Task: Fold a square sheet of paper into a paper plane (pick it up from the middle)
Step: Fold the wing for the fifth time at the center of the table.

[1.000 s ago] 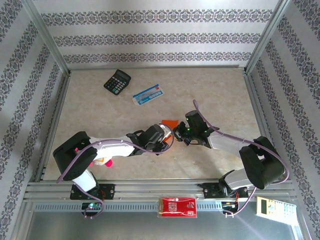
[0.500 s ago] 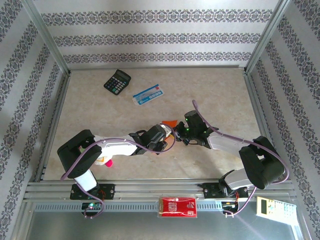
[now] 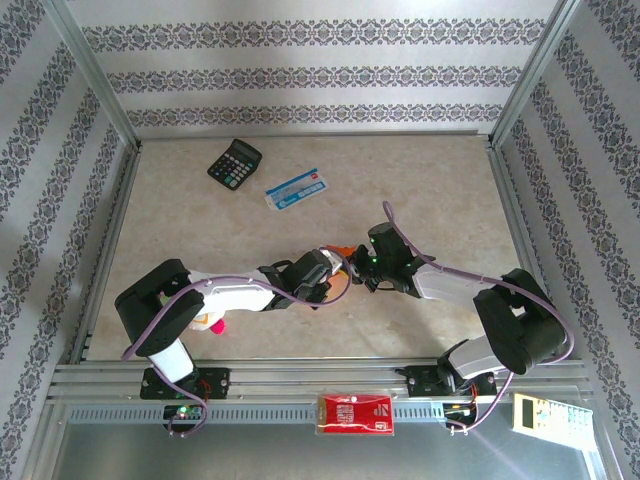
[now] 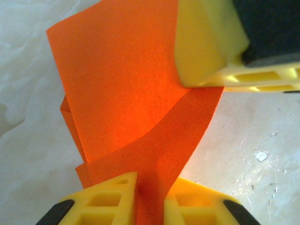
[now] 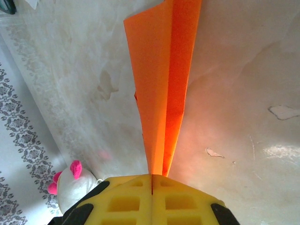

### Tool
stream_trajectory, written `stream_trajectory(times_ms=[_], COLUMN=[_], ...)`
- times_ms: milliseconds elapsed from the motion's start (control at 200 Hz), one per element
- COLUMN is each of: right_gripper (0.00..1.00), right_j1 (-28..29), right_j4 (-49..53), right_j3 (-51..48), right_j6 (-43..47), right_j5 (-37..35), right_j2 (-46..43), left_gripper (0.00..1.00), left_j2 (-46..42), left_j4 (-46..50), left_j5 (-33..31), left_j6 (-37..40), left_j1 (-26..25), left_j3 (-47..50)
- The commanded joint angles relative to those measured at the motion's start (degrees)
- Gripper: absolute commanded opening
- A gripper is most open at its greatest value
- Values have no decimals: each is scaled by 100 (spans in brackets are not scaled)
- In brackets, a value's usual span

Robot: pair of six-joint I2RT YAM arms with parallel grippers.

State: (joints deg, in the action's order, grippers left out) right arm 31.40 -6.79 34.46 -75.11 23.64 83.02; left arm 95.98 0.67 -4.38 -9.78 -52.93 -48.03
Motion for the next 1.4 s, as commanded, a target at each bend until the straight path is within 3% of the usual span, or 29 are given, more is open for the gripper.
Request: stream_trajectory(times_ms=[0, 230, 380, 560, 689, 869, 1394], right_gripper=[1, 16, 25, 34, 39, 41, 41], right_j1=[38, -148, -445, -964, -992, -977, -559], right_j4=[-83, 55, 373, 1106, 1749, 2063, 2142], right_j3=[-79, -101, -150, 96, 338, 528, 668], right_j6=[-25, 206, 671, 1979, 2835, 3350, 3602], right_j5=[75, 136, 194, 652, 504, 306, 73], right_j2=[48, -215, -599, -832, -973, -1267, -1095], left_gripper=[15, 3, 0, 0, 0, 0, 0], left_j2=[59, -62, -184, -360, -407, -449, -82], left_j4=[159, 19, -153, -607, -1059, -1903, -3423], left_j5=[-133, -106, 141, 939, 1549, 2287, 2942], left_j6=[14, -187, -406, -852, -1331, -1975, -3567], left_j1=[-77, -65, -50, 1, 105, 169, 622], left_j3=[-93, 55, 185, 406, 609, 1017, 1785])
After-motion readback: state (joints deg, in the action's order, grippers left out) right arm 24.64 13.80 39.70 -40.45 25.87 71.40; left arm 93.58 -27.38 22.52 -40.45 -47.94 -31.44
